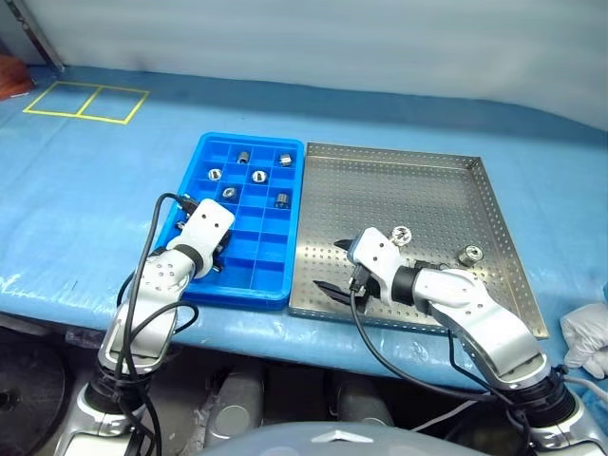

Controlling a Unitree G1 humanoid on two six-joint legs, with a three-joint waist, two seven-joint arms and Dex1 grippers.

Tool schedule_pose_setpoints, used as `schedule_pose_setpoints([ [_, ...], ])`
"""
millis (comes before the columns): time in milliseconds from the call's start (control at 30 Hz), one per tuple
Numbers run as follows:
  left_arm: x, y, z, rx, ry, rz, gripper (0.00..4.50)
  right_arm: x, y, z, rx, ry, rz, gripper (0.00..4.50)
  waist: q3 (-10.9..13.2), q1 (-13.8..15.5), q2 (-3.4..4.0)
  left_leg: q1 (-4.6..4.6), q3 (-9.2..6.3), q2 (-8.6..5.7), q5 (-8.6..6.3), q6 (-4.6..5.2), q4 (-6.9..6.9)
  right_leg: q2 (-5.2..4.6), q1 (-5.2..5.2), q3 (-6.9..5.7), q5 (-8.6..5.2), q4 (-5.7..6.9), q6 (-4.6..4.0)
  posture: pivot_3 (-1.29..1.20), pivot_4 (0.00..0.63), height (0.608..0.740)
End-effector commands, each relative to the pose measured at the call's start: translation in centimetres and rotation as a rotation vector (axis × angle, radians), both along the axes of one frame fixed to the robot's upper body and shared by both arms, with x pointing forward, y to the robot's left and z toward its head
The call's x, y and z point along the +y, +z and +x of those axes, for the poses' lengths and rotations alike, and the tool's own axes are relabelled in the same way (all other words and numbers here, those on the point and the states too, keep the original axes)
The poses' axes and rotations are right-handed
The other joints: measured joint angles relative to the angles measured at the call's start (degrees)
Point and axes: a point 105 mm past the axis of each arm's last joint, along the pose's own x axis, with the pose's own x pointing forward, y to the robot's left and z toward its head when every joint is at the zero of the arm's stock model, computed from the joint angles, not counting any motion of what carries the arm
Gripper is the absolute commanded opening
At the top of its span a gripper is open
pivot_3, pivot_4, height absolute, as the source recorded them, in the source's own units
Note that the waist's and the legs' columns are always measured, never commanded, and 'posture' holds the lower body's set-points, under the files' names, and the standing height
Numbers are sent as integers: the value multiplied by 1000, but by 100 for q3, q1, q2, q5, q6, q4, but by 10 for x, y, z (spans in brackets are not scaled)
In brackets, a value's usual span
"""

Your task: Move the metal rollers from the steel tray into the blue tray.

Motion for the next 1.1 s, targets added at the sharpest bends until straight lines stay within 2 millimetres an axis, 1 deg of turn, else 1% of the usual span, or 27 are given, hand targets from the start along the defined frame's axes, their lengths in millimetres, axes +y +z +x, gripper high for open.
schedule_pose_setpoints([
  [33,4,15,-1,-62,12,10,1660,4,9,-1,-31,32,26,4500,0,23,0,0,0,0,0,0,0,0,0,0,0,0,-1,264,150,740],
  [233,1,11,-1,-46,4,-1,1660,5,10,-1,-35,40,27,4500,0,57,0,-1,1,-1,0,0,0,-2,0,-1,-1,-1,-1,266,150,740],
  [333,-4,10,0,-46,-29,-5,2318,5,11,0,-38,39,27,4500,0,71,0,0,1,0,0,0,-1,-2,0,-1,-1,-1,-2,262,150,740],
  [400,-5,12,3,-63,-19,-14,2969,5,11,0,-39,38,26,4500,0,82,0,0,1,0,0,0,-2,-3,-1,-2,-2,-1,-3,257,150,740],
  [467,-11,18,6,-99,-26,-52,3581,5,12,-1,-41,34,25,4500,0,99,0,0,1,-1,0,0,-2,-3,0,-2,-2,-1,-3,247,150,740],
  [533,-19,25,8,-136,-61,-101,3581,4,12,-1,-43,27,23,4500,0,115,0,0,2,-3,0,0,-1,-6,0,-2,-2,-2,-3,247,150,740],
  [600,-33,35,8,-179,-126,-171,3581,2,12,-1,-46,15,20,4500,0,114,0,-1,2,-4,0,-1,-1,-8,0,-3,-1,-3,-3,225,150,740],
  [700,-66,56,8,-248,-290,-313,3581,-8,14,0,-67,-38,-2,4500,0,128,-1,-3,2,-4,0,-1,-1,-8,0,-3,-1,-4,-4,201,150,740],
  [767,-86,63,10,-252,-388,-362,3581,-17,16,0,-86,-84,-38,4500,0,141,-1,-5,2,-6,1,-1,1,-9,0,-4,-1,-5,-4,171,150,740],
  [833,-107,62,14,-232,-498,-340,3581,-29,17,-2,-102,-136,-78,4500,-1,118,1,-4,5,-7,1,-1,3,-10,1,-4,-1,-4,-4,153,150,740],
  [967,-135,54,24,-183,-636,-289,3581,-49,19,-5,-118,-235,-142,4500,-2,-1,1,-3,10,-9,1,-1,5,-9,2,1,-1,-6,-2,71,150,740],
  [1000,-139,52,26,-174,-656,-285,3581,-52,19,-6,-120,-254,-152,4500,-1,-42,1,-5,10,-9,1,-1,4,-9,0,2,0,-6,-1,60,150,740],
  [1100,-159,42,39,-134,-700,-304,3581,-57,19,-13,-112,-304,-146,4500,-2,-184,1,-6,9,-9,1,-1,4,-9,0,2,0,-6,1,-9,150,740],
])
